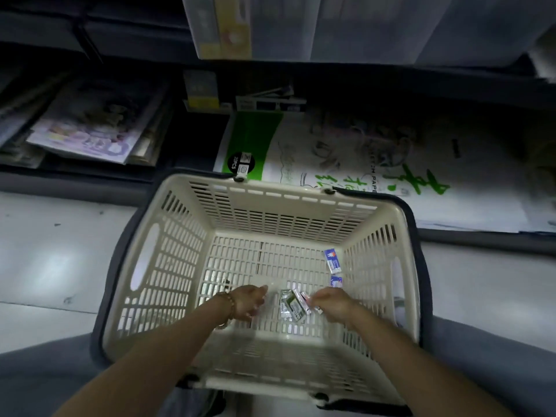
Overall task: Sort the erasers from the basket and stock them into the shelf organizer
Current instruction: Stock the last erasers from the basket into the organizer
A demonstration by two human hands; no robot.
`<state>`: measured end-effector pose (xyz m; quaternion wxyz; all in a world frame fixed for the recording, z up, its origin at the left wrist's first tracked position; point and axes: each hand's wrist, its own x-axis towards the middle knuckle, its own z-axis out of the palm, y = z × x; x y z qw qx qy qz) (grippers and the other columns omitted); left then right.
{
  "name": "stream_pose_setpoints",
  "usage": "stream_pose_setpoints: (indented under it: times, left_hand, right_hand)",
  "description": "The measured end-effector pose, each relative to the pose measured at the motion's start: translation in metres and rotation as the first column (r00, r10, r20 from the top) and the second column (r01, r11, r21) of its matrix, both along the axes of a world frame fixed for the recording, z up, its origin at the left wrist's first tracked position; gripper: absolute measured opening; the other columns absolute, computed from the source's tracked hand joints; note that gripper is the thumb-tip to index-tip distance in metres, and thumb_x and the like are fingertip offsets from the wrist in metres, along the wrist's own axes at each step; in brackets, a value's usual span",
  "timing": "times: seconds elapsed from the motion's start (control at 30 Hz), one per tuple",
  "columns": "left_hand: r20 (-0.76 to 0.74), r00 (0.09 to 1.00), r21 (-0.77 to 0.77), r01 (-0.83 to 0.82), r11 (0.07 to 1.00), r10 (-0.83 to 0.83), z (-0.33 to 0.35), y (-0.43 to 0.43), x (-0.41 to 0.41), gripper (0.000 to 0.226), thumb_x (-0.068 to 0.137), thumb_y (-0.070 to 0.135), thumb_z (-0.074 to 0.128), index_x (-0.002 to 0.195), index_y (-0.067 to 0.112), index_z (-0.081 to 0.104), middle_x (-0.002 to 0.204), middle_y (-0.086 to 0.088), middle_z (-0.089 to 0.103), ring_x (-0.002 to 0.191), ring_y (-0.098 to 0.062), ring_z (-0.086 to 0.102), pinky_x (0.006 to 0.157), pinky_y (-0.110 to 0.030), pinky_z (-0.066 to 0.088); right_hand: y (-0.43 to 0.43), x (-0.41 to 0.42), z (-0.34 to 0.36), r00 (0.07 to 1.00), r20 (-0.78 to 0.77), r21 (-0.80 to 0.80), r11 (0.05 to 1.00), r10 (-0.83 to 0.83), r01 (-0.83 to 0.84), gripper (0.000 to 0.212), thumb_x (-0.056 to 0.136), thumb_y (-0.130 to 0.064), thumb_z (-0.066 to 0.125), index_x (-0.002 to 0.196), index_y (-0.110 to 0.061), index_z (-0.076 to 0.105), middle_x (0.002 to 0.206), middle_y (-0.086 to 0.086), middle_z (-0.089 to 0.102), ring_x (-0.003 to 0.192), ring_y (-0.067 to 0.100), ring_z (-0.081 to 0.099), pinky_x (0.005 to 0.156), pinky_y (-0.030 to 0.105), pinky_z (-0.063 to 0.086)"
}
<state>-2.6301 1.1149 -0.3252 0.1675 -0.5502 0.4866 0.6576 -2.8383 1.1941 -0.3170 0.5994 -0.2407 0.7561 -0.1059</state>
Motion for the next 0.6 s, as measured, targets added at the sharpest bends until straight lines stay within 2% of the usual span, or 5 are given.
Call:
stream_pose_setpoints:
  times: [0.17, 0.23, 0.37, 0.5, 0.6]
  left_hand:
    - [-0.020, 0.999, 0.147, -0.036, 0.988, 0.040, -0.040, 0.018, -0.018, 0.031, 0.100, 0.031, 0.040, 0.076, 0.014, 0.050, 0.069, -0.004, 0.048, 0.062, -0.016, 0.045, 0.067, -0.031, 0.039]
    - [-0.030, 0.999, 0.103, -0.012, 0.995, 0.015, -0.045, 0.020, -0.023, 0.031, 0.098, 0.028, 0.044, 0.072, 0.014, 0.050, 0.065, -0.005, 0.047, 0.062, -0.019, 0.045, 0.064, -0.031, 0.036]
    - [-0.039, 0.998, 0.000, -0.047, 0.999, 0.047, -0.050, 0.015, -0.019, 0.029, 0.092, 0.033, 0.056, 0.071, 0.013, 0.055, 0.064, -0.005, 0.052, 0.064, -0.020, 0.049, 0.063, -0.030, 0.045]
    - [-0.059, 0.981, 0.009, -0.187, 0.982, 0.187, -0.058, 0.015, -0.012, 0.020, 0.089, 0.026, 0.062, 0.075, 0.012, 0.059, 0.079, -0.008, 0.060, 0.084, -0.022, 0.058, 0.093, -0.043, 0.051]
    - [-0.070, 0.950, -0.065, -0.310, 0.949, 0.305, -0.061, 0.017, -0.012, 0.011, 0.084, 0.015, 0.069, 0.090, 0.009, 0.063, 0.076, -0.004, 0.064, 0.073, -0.017, 0.062, 0.077, -0.031, 0.057]
  right_hand:
    - [0.007, 0.027, -0.025, 0.998, -0.046, -0.107, 0.994, -0.035, 0.030, 0.018, 0.073, -0.019, 0.080, 0.072, -0.019, 0.062, 0.085, 0.008, 0.069, 0.080, 0.019, 0.064, 0.071, 0.029, 0.049]
    - [0.008, 0.035, -0.031, 0.993, -0.045, -0.128, 0.986, -0.109, 0.103, 0.024, 0.072, -0.014, 0.081, 0.083, -0.012, 0.060, 0.088, 0.005, 0.068, 0.079, 0.016, 0.064, 0.066, 0.027, 0.051]
    - [0.006, 0.037, -0.038, 0.967, 0.037, -0.103, 0.962, -0.252, 0.254, 0.024, 0.078, -0.006, 0.074, 0.098, -0.004, 0.060, 0.092, 0.007, 0.064, 0.075, 0.012, 0.061, 0.056, 0.020, 0.051]
    - [0.001, 0.035, -0.040, 0.951, 0.092, -0.095, 0.948, -0.296, 0.304, 0.017, 0.083, -0.012, 0.071, 0.098, -0.007, 0.065, 0.092, 0.003, 0.065, 0.077, 0.009, 0.061, 0.060, 0.017, 0.052]
    - [0.000, 0.038, -0.042, 0.947, 0.104, -0.091, 0.945, -0.305, 0.314, 0.015, 0.078, -0.014, 0.075, 0.086, -0.017, 0.063, 0.081, -0.005, 0.065, 0.074, 0.006, 0.061, 0.062, 0.016, 0.051]
